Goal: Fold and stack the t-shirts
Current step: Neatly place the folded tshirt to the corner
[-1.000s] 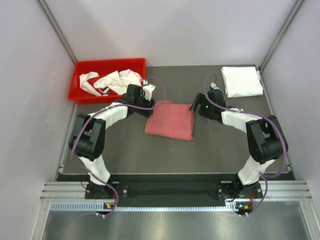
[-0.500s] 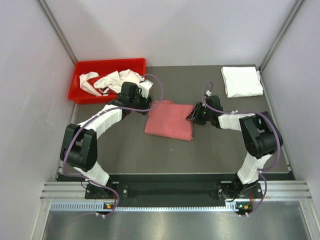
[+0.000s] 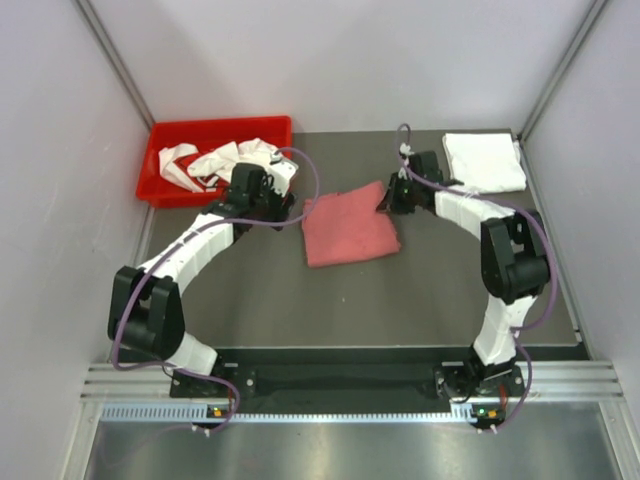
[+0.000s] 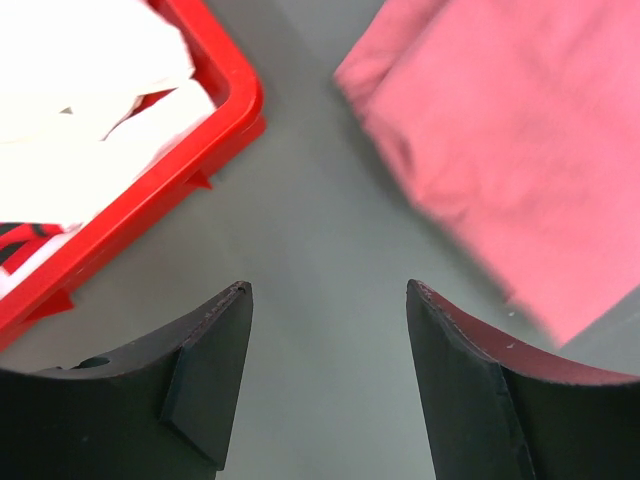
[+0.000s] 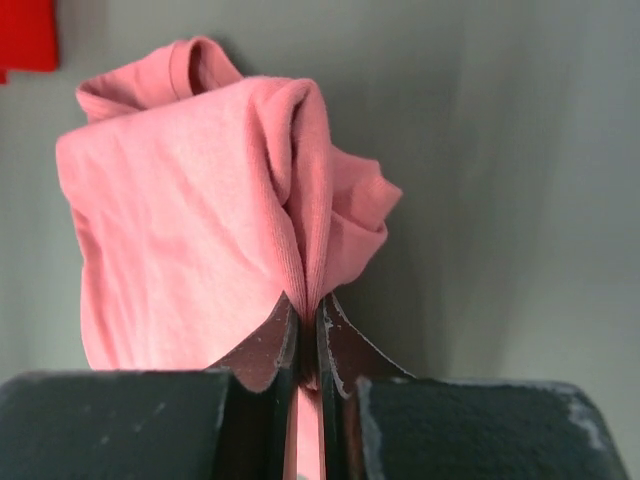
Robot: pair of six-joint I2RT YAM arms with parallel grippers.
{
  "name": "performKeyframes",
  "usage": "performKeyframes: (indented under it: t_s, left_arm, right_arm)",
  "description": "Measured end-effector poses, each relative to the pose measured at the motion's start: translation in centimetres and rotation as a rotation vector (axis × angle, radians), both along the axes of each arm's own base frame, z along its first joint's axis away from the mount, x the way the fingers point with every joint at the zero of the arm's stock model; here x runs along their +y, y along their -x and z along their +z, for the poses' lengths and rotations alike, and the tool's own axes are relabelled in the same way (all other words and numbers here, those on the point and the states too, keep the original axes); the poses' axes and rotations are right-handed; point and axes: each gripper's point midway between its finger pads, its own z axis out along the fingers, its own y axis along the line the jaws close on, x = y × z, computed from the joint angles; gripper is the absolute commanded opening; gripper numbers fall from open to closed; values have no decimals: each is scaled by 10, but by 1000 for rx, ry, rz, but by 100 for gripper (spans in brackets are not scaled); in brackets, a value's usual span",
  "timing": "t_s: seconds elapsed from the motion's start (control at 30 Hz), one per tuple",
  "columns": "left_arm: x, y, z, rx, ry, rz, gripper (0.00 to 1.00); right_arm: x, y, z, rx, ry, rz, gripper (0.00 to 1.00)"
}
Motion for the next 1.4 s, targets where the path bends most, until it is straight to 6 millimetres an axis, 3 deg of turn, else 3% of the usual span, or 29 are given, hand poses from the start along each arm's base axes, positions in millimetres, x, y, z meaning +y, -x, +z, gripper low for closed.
performKeyframes:
  t_s: [0.2,0.4,0.57,0.7,1.0,1.23,1.4]
  left_arm:
    - [13,6,-6,30,-55,16,68]
    - [18,9,4,60,-102,8,68]
    - [18,4,24,49,-116,0,68]
    - [19,1,28,49,-126,6,68]
    - [24,-1,-1,120,-177,13,68]
    - [25,-2,-2,121,-187,11,68]
    - [26,-2,-2,118,-190,14,68]
  right_arm:
    - [-42,-51,19,-38,200,36,0]
    - [-117,-103,30,-50,447,-37,0]
    - [-174,-125,43,-54,614,-120,0]
    - [-208,-139,62,-89,707,-170,0]
    - [-235,-152,89,-140,814,-208,0]
    - [-254,-157,119,-188,882,-236,0]
    - [-263,-158,129,-205,916,-241,0]
